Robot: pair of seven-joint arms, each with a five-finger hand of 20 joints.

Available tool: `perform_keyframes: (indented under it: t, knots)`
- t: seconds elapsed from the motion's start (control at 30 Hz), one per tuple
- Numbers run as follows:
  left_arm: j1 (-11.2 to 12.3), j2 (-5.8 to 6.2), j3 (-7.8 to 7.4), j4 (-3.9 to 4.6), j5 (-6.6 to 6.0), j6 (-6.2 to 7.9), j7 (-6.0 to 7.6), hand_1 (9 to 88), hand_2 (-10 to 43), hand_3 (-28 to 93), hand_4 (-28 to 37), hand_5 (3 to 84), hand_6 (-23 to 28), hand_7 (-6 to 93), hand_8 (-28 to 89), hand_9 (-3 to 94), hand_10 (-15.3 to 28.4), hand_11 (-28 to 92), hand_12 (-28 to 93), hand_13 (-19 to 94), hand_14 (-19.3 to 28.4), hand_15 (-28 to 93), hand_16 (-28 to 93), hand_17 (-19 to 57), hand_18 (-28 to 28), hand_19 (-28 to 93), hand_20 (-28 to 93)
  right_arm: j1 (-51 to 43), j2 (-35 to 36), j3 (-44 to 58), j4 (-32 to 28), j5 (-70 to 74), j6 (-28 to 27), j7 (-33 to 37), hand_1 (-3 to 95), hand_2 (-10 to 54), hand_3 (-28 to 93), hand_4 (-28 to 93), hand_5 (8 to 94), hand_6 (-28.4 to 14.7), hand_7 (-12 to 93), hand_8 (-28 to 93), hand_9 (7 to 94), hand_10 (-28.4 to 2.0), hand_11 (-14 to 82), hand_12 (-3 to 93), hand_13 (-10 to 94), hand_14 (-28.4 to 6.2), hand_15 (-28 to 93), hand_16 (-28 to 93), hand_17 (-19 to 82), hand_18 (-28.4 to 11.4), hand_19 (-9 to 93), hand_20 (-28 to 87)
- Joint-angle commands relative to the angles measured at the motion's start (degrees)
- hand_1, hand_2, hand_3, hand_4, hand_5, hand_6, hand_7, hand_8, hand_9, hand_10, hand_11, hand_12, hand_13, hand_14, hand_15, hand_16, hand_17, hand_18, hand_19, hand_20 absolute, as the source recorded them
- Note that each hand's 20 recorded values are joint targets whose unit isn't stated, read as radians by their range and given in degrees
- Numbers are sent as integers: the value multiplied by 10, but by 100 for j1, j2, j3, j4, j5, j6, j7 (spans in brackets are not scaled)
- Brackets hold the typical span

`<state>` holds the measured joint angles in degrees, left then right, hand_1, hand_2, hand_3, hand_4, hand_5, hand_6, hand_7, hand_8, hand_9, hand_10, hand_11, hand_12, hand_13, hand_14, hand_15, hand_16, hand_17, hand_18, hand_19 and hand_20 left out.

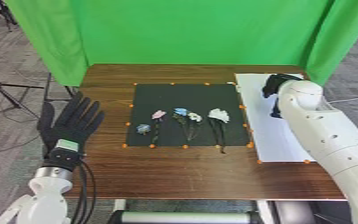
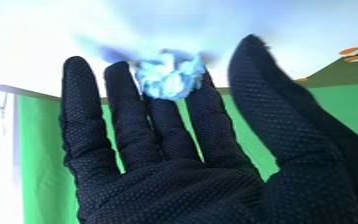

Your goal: Arrange flowers

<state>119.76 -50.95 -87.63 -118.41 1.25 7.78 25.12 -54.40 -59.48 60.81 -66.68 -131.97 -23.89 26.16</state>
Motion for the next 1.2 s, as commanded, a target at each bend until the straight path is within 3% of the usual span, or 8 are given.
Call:
perform_keyframes:
  t: [0.03, 0.1, 0.17, 0.3, 0.47, 0.7, 0.83, 1.2]
  knots:
    - [-8, -44, -11, -4, -5, 73, -70, 251, 136, 715, -283, 374, 64, 157, -102, 348, 139, 228, 108, 264, 154, 403, -77, -57, 143, 355, 94, -255, 41, -112, 8, -288, 371, 63, 462, -1, 846, -280, 495, -21, 217, -156, 504, -104, 156, 103, 471, -112, 379, 81, 286, -174, 717, 218]
    - [-18, -49, -8, 16, 18, 53, -94, 252, 137, 715, -283, 374, 64, 157, -102, 348, 139, 228, 108, 264, 154, 403, -78, -56, 143, 355, 93, -326, 74, -185, 14, -345, 618, 164, 520, -60, 809, -282, 542, -9, 226, -158, 571, -99, 174, 130, 531, -90, 373, 162, 307, -165, 725, 229]
    - [-29, -116, -46, 91, 289, 58, -222, 252, 137, 715, -283, 374, 64, 157, -103, 349, 139, 228, 108, 264, 154, 404, -78, -56, 143, 355, 93, -459, 120, -209, -19, -524, 790, 133, 584, -89, 741, -282, 606, 4, 250, -106, 706, -86, 119, 274, 601, -61, 337, 279, 332, -156, 723, 250]
    - [36, -129, -110, 49, 317, 14, -239, 252, 137, 716, -283, 373, 63, 158, -103, 349, 138, 230, 108, 265, 153, 404, -79, -56, 143, 355, 92, -772, 260, -145, -385, -640, 1288, 0, 630, -95, 688, -283, 710, 20, 330, -34, 845, -67, 126, 422, 710, -36, 385, 399, 365, -173, 790, 333]
    - [40, -115, -159, 35, 313, -29, -206, 252, 136, 716, -283, 373, 63, 158, -103, 349, 139, 229, 107, 265, 153, 404, -79, -56, 143, 354, 92, -1583, 518, 264, -1659, -699, 1980, 109, 635, -95, 698, -283, 750, 13, 360, -8, 870, -80, 130, 443, 719, -46, 400, 427, 366, -179, 795, 355]
    - [171, -98, -342, -5, 282, -54, -101, 252, 136, 715, -283, 372, 63, 156, -102, 349, 137, 227, 108, 265, 153, 400, -79, -56, 143, 353, 91, -2838, 613, 962, -3551, -969, 1951, -155, 631, -95, 713, -283, 755, 10, 358, 8, 871, -83, 126, 456, 717, -49, 402, 435, 362, -185, 794, 367]
    - [305, -146, -482, -71, 296, 24, -84, 253, 135, 714, -283, 371, 63, 156, -102, 349, 137, 226, 108, 264, 153, 400, -78, -55, 143, 352, 91, -3286, 330, 1056, -4020, -1089, 1694, -256, 626, -95, 717, -283, 752, 11, 355, 9, 871, -81, 124, 457, 714, -50, 403, 436, 350, -191, 792, 371]
    - [158, -223, -336, -39, 301, -10, -166, 256, 134, 715, -283, 363, 60, 156, -103, 346, 136, 226, 109, 273, 150, 384, -85, -50, 138, 344, 89, -4187, -523, 1302, -4500, -1218, 1620, -134, 622, -95, 720, -283, 748, 12, 346, 5, 868, -78, 123, 454, 703, -48, 409, 435, 345, -196, 794, 378]
